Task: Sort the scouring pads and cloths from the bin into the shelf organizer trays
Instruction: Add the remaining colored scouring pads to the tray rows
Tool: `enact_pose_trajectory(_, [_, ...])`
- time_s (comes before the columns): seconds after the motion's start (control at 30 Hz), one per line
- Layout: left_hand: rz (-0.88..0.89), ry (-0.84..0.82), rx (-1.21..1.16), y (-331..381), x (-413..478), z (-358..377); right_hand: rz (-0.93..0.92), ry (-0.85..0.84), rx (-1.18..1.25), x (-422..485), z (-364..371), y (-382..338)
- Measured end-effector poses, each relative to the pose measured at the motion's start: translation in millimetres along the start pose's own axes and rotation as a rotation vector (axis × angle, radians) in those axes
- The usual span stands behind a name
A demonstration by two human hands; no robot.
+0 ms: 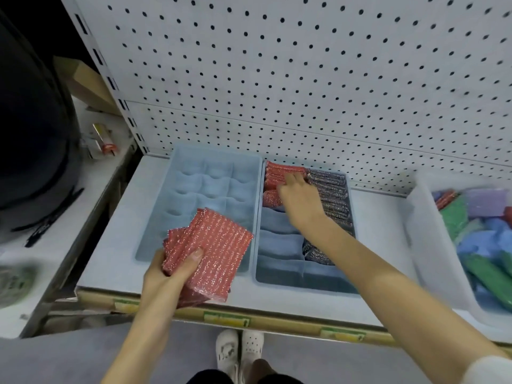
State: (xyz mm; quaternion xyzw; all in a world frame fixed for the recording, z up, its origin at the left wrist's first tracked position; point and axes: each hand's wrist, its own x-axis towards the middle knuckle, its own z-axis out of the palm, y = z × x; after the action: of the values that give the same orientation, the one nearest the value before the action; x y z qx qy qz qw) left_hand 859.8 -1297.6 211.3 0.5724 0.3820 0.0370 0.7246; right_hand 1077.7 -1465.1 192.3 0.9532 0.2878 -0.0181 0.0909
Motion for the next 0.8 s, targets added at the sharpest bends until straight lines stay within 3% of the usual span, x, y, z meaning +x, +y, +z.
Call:
enact_pose_trajectory(0.2, [0.02, 0.028, 0.001, 5.5, 11.2, 19.4, 0.022, 0.192, 0.162, 13.2, 36.7, 19.7])
enact_pose_trajectory(0.33, [0.012, 0.055, -0.005, 9.3, 16.7, 25.2, -0.01, 0.226, 0.292, 13.7, 55.2, 20.9])
enact_pose_trajectory(0.53, [-0.006, 0.065, 0.019, 14.5, 27.0, 32.7, 0.295, 0.269, 1.026, -19.9, 20.1, 28.7])
enact_pose_trajectory(0.57, [-0.009, 0.054, 0.02, 15.2, 27.3, 38.3, 0.326, 0.22, 1.166, -34.8, 6.1, 19.1])
enact_pose_trajectory(0.67, [-0.001, -0.014, 0.008, 16.3, 25.5, 64.4, 0.394, -0.205, 1.782, -76.2, -28.5, -22.9])
enact_pose_trajectory(0.7, [0.003, -0.031, 0.01, 16.3, 23.6, 72.3, 0.43, -0.239, 1.882, -83.8, -31.3, -33.2])
enact_pose_trajectory(0.8, [0.014, -0.037, 0.025, 16.6, 21.0, 83.5, 0.535, -0.135, 1.956, -88.6, -29.6, -42.2])
